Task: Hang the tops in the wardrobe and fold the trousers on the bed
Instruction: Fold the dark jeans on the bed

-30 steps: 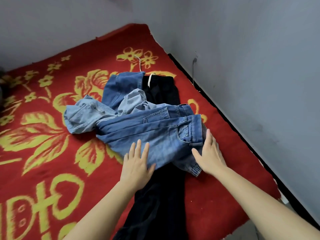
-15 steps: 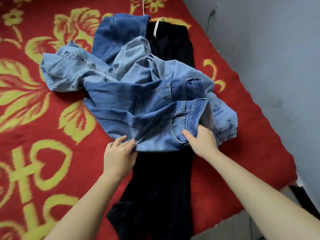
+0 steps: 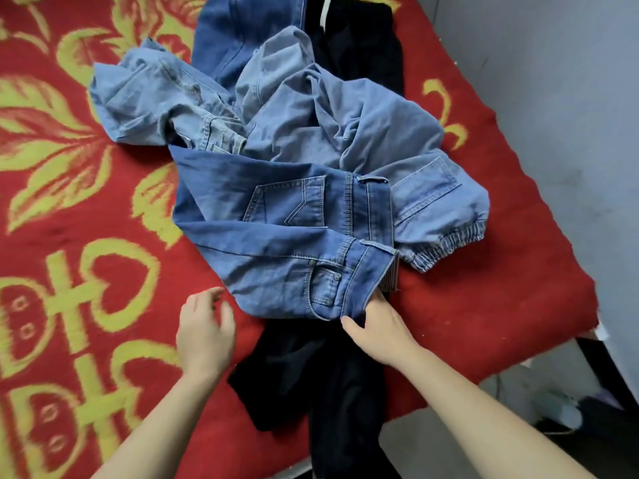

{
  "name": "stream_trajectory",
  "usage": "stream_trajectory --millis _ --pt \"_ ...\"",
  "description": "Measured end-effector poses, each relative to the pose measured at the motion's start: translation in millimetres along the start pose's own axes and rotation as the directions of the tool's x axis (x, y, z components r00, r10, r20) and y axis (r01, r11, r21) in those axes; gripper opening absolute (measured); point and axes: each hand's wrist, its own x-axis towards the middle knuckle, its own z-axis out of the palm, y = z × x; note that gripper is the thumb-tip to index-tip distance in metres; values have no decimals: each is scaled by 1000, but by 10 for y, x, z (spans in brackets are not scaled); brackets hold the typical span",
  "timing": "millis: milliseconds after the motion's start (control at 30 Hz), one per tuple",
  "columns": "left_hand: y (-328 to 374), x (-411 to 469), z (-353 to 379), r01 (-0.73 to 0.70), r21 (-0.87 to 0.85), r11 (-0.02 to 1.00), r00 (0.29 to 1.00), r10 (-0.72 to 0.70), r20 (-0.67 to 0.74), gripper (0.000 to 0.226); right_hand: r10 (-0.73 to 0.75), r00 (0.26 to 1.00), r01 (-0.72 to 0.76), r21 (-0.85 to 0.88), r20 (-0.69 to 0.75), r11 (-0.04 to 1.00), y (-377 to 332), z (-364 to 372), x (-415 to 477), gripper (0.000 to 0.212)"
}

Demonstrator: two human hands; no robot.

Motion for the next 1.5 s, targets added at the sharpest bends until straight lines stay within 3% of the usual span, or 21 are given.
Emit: stream_trajectory --millis 100,200,333,400,533,633,700,833,900,1000,1100,1167,1233,1300,1400,1500 --pt "717 62 186 -350 -104 931 937 345 -59 37 -40 996 57 -204 85 977 61 -116 -46 64" --pt "1450 130 403 -540 -149 828 837 547 5 42 -57 996 71 -249 63 966 185 -183 -96 70" --pt "1857 182 583 -634 32 773 744 598 297 52 15 1000 -17 -258 -11 966 477 -273 -121 50" --pt "1679 155 528 -635 153 757 762 581 286 48 107 993 -113 -188 -45 976 578 -335 -101 44" --pt "873 -59 311 -507 101 856 861 497 109 50 189 952 -181 54 -241 982 475 -407 32 36" --pt "118 -358 167 -357 100 929 930 342 137 52 179 926 -90 266 -331 960 160 -410 253 36" --pt "-319 -616 126 -255 149 955 956 226 190 53 147 952 -45 354 -269 934 -61 -380 419 33" --pt "-785 -1101 160 -74 105 992 967 46 249 48 -104 977 154 278 -186 948 -474 -173 552 44" --pt "-828 -1318 224 -15 82 997 973 -5 233 43 -139 965 209 335 -223 919 -660 -43 516 45" --pt "-768 -1517 325 233 46 971 950 -237 201 43 -164 940 228 194 -298 954 -725 70 397 55" --pt "-703 -1517 348 541 -147 828 833 -504 226 47 -129 937 183 142 -324 973 -701 56 204 74" --pt "-669 -1473 343 667 -334 666 745 -587 318 52 -203 919 272 171 -338 947 -725 32 67 81" --pt "-616 -1434 303 758 -400 515 649 -657 384 54 -308 901 358 121 -306 926 -772 -4 -34 73" --pt "-537 -1384 185 812 -483 327 553 -697 457 38 -307 923 310 -22 -231 950 -825 -66 -104 61" --pt "-374 -1374 -233 783 -605 142 540 -639 548 12 -163 972 123 -224 -170 967 -936 -215 -223 35" --pt "-267 -1409 -900 725 -666 175 611 -610 505 6 -14 980 -11 -123 -198 992 -1144 -441 -466 32"
